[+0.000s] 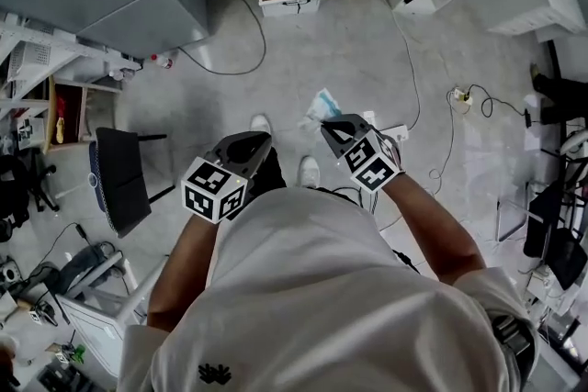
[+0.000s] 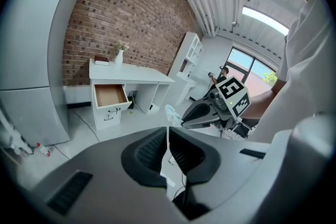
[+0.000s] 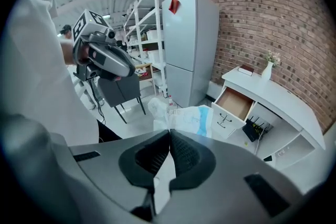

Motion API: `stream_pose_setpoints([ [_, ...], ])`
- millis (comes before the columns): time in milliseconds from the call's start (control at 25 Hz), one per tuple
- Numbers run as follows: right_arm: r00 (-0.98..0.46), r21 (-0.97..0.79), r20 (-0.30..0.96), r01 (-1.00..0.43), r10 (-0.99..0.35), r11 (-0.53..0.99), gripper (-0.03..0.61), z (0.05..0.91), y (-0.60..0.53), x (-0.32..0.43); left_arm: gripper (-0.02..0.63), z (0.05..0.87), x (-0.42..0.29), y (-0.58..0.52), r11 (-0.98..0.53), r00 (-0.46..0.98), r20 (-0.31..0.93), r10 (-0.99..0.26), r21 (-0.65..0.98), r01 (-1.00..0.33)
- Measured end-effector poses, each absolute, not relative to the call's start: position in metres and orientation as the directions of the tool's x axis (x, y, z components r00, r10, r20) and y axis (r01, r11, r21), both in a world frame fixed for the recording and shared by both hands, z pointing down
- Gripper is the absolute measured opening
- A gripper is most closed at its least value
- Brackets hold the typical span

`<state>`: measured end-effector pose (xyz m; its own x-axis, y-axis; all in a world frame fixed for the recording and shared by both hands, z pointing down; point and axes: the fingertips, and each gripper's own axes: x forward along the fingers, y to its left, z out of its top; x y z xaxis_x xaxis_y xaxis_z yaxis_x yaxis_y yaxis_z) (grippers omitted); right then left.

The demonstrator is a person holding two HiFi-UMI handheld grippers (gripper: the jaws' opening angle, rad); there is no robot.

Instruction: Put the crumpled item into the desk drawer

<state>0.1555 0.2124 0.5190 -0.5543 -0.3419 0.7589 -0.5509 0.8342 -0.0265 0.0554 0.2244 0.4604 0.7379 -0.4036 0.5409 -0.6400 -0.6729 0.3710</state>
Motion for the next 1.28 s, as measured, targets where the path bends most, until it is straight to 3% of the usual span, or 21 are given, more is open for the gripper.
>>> stream_pose_setpoints([
  [640, -0.365, 0.156, 0.826, -0.585, -0.429, 0.796, 0.029, 0.523, 0.021, 0.086, 0.032, 0.453, -0.051, 0.042, -0.777, 0.809, 0.509, -0.295, 0.366, -0.513],
  [1000, -0.307, 0.221, 0.866, -0.472, -0.394, 0.853, 0.029, 0.568, -0.089, 0.122, 0.032, 0.463, -0.05, -0.033, -0.722, 0.782, 0.519, -0.347, 0.385, -0.576],
  [1280, -0.294, 0.271, 0.878, -0.347, -0.379, 0.898, 0.029, 0.608, -0.211, 0.164, 0.032, 0.458, -0.011, -0.117, -0.661, 0.731, 0.545, -0.41, 0.375, -0.65],
])
